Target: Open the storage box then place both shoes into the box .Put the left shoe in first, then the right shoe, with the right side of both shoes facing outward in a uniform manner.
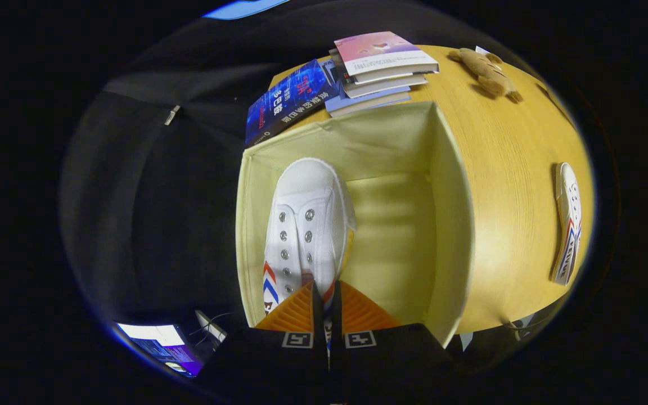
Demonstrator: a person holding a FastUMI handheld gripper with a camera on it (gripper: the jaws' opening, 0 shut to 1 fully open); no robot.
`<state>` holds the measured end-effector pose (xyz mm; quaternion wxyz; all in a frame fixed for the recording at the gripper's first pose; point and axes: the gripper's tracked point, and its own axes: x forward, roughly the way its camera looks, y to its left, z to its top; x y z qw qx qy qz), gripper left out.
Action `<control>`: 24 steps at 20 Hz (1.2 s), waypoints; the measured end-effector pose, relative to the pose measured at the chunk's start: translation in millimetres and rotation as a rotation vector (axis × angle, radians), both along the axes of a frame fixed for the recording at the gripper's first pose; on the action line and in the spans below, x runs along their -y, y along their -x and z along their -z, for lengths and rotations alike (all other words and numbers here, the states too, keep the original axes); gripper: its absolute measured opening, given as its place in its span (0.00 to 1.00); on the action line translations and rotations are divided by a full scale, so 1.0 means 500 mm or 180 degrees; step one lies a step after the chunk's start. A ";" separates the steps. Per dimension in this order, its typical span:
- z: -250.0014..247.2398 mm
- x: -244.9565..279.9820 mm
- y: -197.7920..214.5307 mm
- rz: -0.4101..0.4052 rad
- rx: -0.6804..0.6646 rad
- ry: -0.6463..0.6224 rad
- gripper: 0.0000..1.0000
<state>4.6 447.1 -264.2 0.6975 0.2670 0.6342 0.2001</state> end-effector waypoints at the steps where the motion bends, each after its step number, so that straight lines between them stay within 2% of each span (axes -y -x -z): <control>1: 0.009 -0.008 0.001 -0.0008 -0.0006 0.0027 0.06; 6: 0.016 -0.022 0.006 -0.0046 -0.0007 0.0040 0.06; 8: 0.003 -0.024 0.004 -0.0043 0.0026 -0.0036 0.13; 9: -0.004 -0.024 -0.002 -0.0013 0.0052 -0.0086 0.20; 11: -0.042 -0.035 -0.013 0.0046 0.0078 -0.0293 0.26; 12: -0.049 -0.039 -0.017 0.0057 0.0093 -0.0347 0.33; 14: -0.069 -0.032 -0.021 0.0013 0.0189 -0.0376 0.53; 16: -0.086 -0.025 -0.013 -0.0038 0.0240 -0.0422 0.65; 17: -0.093 -0.017 -0.006 -0.0054 0.0242 -0.0443 0.82; 18: -0.099 -0.010 -0.001 -0.0063 0.0250 -0.0461 0.91; 19: -0.107 -0.002 0.003 -0.0074 0.0268 -0.0484 0.95; 24: -0.184 0.061 0.018 0.0010 0.0321 -0.0836 0.95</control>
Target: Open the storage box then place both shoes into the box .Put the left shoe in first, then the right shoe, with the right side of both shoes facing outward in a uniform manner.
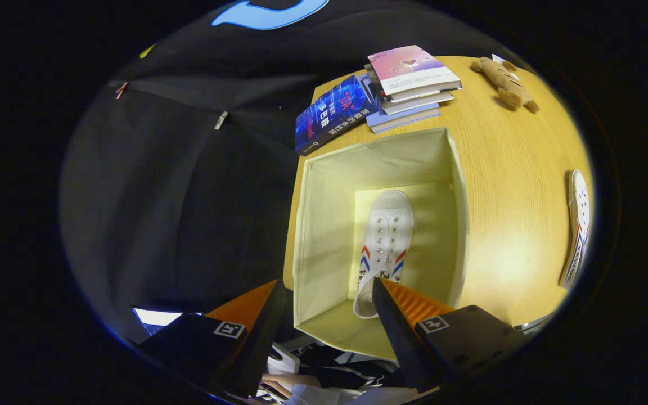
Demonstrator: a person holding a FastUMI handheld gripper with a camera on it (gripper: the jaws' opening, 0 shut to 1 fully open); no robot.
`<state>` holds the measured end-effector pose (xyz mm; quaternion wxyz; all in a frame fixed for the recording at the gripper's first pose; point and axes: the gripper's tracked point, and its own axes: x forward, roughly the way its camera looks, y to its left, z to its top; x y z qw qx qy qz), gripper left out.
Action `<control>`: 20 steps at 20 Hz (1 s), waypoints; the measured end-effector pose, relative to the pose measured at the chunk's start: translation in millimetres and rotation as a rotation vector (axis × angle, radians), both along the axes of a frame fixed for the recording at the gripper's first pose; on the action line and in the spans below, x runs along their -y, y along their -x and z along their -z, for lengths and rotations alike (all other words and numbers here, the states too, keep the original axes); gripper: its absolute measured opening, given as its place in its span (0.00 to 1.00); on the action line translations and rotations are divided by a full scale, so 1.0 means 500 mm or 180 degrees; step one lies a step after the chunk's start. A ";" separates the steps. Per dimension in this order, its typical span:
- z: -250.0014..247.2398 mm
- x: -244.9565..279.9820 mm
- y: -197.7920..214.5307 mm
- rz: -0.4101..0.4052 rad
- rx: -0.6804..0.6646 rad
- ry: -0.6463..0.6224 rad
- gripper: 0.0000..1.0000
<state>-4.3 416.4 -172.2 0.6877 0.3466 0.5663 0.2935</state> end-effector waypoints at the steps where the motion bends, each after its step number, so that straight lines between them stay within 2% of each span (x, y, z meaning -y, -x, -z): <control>1: -0.018 0.025 -0.004 0.0064 -0.0003 -0.0089 0.95; 4: -0.037 0.126 -0.027 0.0274 0.0011 -0.0166 0.95; 7: -0.019 0.260 -0.055 0.0514 0.0083 -0.0043 0.95; 10: 0.044 0.412 -0.085 0.0767 0.0155 0.0287 0.95; 13: 0.132 0.551 -0.090 0.0895 0.0172 0.0740 0.95; 17: 0.261 0.687 -0.077 0.0827 0.0098 0.1300 0.95; 20: 0.354 0.731 -0.053 0.0660 -0.0065 0.1535 0.95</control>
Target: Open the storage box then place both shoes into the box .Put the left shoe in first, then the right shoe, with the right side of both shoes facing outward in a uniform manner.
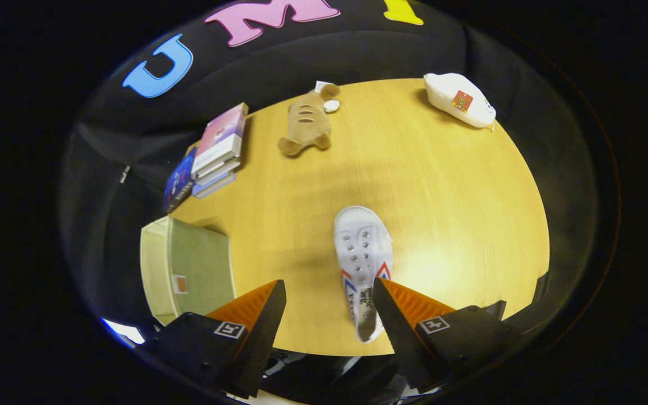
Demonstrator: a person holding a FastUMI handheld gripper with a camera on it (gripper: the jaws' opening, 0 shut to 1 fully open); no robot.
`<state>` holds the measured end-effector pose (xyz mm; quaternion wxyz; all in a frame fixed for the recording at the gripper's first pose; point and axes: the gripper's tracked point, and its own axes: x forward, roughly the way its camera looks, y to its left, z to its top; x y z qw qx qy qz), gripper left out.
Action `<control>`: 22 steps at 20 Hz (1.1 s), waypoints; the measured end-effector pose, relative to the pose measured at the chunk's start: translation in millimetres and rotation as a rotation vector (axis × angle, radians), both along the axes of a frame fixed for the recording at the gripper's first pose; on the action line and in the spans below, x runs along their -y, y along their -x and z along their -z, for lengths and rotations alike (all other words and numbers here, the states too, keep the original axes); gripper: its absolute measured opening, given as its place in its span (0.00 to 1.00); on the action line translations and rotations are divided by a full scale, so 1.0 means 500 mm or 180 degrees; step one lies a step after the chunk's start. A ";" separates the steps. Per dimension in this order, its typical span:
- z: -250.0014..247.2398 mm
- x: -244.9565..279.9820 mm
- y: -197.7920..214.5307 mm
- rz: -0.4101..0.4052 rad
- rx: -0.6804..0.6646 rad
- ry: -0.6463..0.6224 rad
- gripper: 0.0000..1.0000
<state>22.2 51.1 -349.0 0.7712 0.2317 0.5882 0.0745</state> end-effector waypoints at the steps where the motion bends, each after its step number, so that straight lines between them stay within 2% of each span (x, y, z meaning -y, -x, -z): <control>1: 0.032 0.008 0.010 -0.0039 -0.0095 0.0052 0.92; 6: 0.160 0.053 0.036 -0.0147 -0.0351 0.0425 0.85; 7: 0.173 0.058 0.036 -0.0153 -0.0364 0.0456 0.80; 10: 0.199 0.053 0.040 -0.0206 -0.0405 0.0433 0.77; 11: 0.208 0.051 0.037 -0.0221 -0.0411 0.0447 0.72; 14: 0.223 0.028 0.035 -0.0300 -0.0464 0.0407 0.66; 16: 0.237 0.017 0.036 -0.0377 -0.0505 0.0481 0.52; 18: 0.238 0.025 0.034 -0.0560 -0.0497 0.0676 0.41; 19: 0.234 0.031 0.034 -0.0584 -0.0482 0.0738 0.29; 20: 0.232 0.031 0.031 -0.0567 -0.0486 0.0718 0.17; 22: 0.228 0.034 0.032 -0.0417 -0.0474 0.0558 0.05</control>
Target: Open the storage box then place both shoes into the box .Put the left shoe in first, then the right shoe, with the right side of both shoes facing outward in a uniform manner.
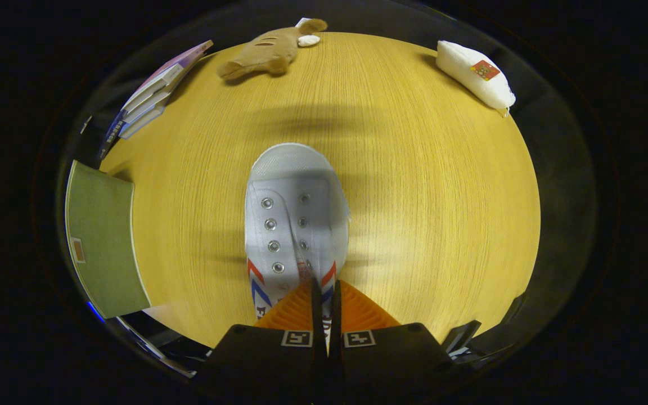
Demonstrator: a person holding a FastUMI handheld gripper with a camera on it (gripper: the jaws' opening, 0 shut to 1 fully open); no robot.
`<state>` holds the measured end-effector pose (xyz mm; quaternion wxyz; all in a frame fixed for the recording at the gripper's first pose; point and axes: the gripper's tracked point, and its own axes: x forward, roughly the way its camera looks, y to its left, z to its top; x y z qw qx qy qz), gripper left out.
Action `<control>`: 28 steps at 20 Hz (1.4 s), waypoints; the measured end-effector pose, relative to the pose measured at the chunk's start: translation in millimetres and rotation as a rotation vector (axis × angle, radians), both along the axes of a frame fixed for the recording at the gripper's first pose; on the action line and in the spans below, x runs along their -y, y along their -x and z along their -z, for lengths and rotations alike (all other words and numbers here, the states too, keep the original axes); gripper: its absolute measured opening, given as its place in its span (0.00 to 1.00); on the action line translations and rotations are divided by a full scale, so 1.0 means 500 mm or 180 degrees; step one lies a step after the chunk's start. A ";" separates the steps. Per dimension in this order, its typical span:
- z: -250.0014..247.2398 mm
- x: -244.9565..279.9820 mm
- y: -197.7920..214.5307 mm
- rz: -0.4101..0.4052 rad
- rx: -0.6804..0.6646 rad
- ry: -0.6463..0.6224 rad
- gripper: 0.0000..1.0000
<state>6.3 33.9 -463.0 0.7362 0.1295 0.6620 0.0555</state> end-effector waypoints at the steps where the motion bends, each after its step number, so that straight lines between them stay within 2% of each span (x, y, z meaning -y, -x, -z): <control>1: -0.005 -0.002 0.003 0.0118 0.0000 -0.0115 0.05; 4: -0.024 -0.012 0.020 0.0357 -0.0069 -0.0347 0.05; 8: -0.048 -0.007 0.018 0.0430 0.0021 -0.0423 0.05; 13: -0.165 -0.050 0.020 0.0594 0.0128 -0.0779 0.05; 19: -0.348 -0.155 -0.026 0.0497 0.0424 -0.1160 0.05; 24: -0.500 -0.297 -0.057 0.0336 0.0545 -0.1578 0.05; 28: -0.576 -0.423 -0.057 0.0190 0.0499 -0.1799 0.05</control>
